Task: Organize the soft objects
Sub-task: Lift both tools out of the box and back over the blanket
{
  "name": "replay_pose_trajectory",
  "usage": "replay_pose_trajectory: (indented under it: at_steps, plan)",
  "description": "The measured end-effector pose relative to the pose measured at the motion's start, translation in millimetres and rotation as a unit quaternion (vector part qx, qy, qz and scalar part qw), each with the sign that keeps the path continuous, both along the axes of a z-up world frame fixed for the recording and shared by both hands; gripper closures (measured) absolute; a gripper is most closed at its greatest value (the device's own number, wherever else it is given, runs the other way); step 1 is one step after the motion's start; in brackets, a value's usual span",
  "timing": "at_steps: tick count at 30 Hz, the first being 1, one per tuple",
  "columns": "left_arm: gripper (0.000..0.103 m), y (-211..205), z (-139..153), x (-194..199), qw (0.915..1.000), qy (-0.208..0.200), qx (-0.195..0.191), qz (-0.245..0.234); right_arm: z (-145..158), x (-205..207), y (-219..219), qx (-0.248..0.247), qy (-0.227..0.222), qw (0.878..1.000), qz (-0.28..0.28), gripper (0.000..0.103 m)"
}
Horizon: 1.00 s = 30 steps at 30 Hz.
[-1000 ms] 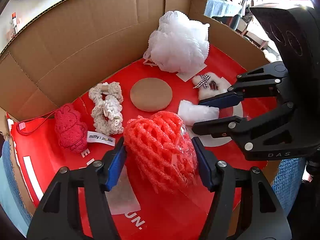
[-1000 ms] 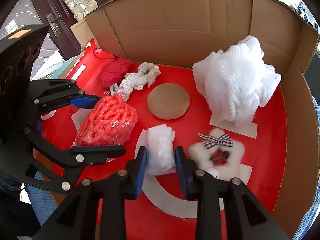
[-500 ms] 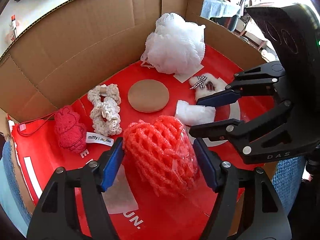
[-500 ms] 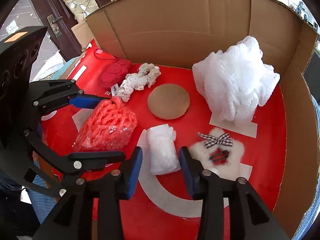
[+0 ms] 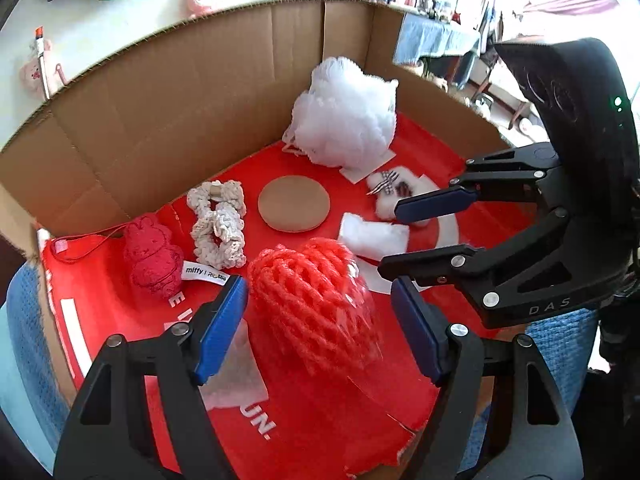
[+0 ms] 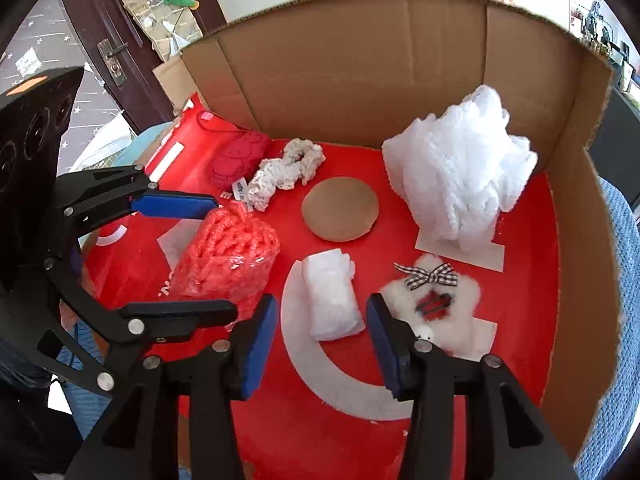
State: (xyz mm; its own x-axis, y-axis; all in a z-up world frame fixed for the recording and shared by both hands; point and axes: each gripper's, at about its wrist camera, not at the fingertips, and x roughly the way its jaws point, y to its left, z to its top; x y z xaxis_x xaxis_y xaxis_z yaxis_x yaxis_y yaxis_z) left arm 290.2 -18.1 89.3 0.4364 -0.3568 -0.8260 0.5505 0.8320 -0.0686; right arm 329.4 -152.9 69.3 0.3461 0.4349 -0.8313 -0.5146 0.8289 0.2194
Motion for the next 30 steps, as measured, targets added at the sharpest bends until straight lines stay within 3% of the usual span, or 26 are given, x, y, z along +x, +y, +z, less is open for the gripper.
replay_pose_trajectory:
  at_steps: [8, 10, 16, 19, 23, 30]
  plan:
    - [0.025, 12.9, 31.8, -37.7, 0.9976, -0.042, -0.045, 0.034, 28.8, -24.6, -9.1, 0.010, -0.036, 0.999, -0.013, 0.038]
    - [0.020, 15.4, 36.3, -48.0, 0.9964, -0.053, -0.051, 0.042, 37.0, -33.5, -13.2, 0.014, -0.047, 0.999, -0.018, 0.036]
    - [0.015, 18.4, 53.3, -82.8, 0.9891, -0.102, -0.077, 0.072, 59.4, -62.1, -25.2, 0.026, -0.084, 0.996, -0.032, 0.023]
    - [0.012, 20.2, 59.7, -100.9, 0.9831, -0.129, -0.086, 0.096, 69.7, -77.4, -30.8, 0.025, -0.107, 0.993, -0.043, 0.021]
    - [0.008, 21.2, 65.5, -124.4, 0.9739, -0.165, -0.099, 0.120, 82.0, -102.5, -37.5, 0.030, -0.142, 0.988, -0.056, 0.008]
    - [0.005, 27.0, 67.8, -167.8, 0.9536, -0.223, -0.103, 0.174, 92.3, -150.9, -44.7, 0.026, -0.212, 0.973, -0.083, 0.000]
